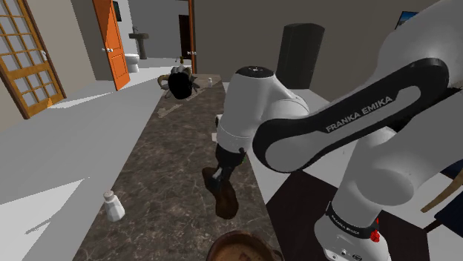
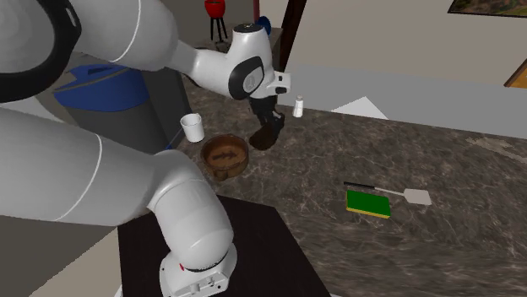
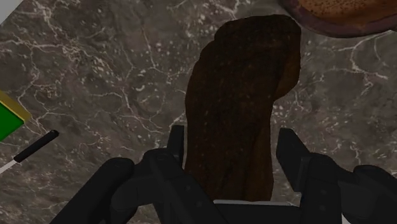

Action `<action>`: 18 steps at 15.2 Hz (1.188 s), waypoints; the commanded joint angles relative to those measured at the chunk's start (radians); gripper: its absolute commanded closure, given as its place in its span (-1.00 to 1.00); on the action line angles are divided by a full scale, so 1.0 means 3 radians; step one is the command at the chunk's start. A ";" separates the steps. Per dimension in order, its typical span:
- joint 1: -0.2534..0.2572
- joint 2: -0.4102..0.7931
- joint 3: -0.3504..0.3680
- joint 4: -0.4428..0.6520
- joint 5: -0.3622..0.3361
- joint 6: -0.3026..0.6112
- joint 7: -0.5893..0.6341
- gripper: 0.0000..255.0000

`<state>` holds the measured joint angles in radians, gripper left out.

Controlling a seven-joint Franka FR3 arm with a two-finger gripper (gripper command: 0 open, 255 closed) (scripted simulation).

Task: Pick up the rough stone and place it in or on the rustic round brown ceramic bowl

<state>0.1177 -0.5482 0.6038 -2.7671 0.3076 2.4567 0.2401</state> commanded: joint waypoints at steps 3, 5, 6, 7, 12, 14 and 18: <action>0.0322 -0.0318 0.0163 -0.0130 0.0206 -0.0182 0.0282 1.00; 0.0484 -0.0456 0.0256 -0.0161 0.0298 -0.0287 0.0446 1.00; 0.0562 -0.0519 0.0306 -0.0169 0.0343 -0.0340 0.0531 1.00; 0.0639 -0.0576 0.0357 -0.0173 0.0385 -0.0392 0.0618 1.00; 0.0956 -0.0747 0.0653 -0.0147 0.0582 -0.0570 0.1047 1.00; 0.0943 -0.0674 0.0718 -0.0194 0.0614 -0.0449 0.1056 1.00; 0.0904 -0.0504 0.0857 -0.0278 0.0670 -0.0193 0.1079 1.00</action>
<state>0.3930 -0.7136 0.8496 -2.8445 0.5046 2.3770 0.5620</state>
